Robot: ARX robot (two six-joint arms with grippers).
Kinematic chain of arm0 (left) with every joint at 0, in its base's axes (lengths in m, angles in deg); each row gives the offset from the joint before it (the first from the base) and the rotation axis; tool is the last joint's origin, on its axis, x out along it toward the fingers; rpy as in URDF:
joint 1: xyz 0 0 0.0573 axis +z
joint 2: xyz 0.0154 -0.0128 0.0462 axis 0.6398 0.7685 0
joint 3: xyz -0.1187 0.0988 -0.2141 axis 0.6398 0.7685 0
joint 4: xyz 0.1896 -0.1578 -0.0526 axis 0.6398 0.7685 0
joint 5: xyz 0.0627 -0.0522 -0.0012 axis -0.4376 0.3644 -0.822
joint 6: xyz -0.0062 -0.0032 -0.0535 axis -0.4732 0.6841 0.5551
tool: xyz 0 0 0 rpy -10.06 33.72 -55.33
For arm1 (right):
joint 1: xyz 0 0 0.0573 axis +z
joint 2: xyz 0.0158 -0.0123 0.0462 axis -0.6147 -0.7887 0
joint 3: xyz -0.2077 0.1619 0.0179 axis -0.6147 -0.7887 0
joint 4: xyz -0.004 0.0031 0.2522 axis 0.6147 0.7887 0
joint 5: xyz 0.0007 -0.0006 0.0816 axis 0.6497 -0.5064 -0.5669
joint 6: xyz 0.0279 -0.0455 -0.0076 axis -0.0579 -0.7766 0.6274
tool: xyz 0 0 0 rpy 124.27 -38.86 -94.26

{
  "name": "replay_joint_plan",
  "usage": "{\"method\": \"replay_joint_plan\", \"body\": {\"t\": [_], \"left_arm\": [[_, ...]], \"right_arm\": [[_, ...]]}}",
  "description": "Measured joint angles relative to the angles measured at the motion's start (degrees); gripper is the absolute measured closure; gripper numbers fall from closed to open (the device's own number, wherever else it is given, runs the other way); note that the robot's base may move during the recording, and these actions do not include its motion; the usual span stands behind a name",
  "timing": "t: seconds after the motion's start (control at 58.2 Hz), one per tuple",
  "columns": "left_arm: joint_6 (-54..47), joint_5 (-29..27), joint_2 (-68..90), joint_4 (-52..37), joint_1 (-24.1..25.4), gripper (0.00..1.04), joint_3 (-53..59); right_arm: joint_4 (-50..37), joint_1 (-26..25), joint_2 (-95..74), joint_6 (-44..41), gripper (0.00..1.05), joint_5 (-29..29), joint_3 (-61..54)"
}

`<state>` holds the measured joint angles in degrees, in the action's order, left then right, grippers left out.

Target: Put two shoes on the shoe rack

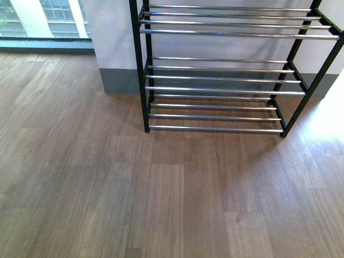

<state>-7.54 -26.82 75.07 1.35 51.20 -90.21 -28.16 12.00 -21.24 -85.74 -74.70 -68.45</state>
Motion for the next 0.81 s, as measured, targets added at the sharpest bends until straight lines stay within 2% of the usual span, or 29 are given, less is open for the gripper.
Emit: {"method": "replay_joint_plan", "body": {"t": [0.808], "left_arm": [[0.0, -0.2, 0.1, 0.0, 0.0, 1.03, 0.1]], "right_arm": [[0.0, 0.0, -0.1, 0.2, 1.03, -0.1, -0.1]]}}
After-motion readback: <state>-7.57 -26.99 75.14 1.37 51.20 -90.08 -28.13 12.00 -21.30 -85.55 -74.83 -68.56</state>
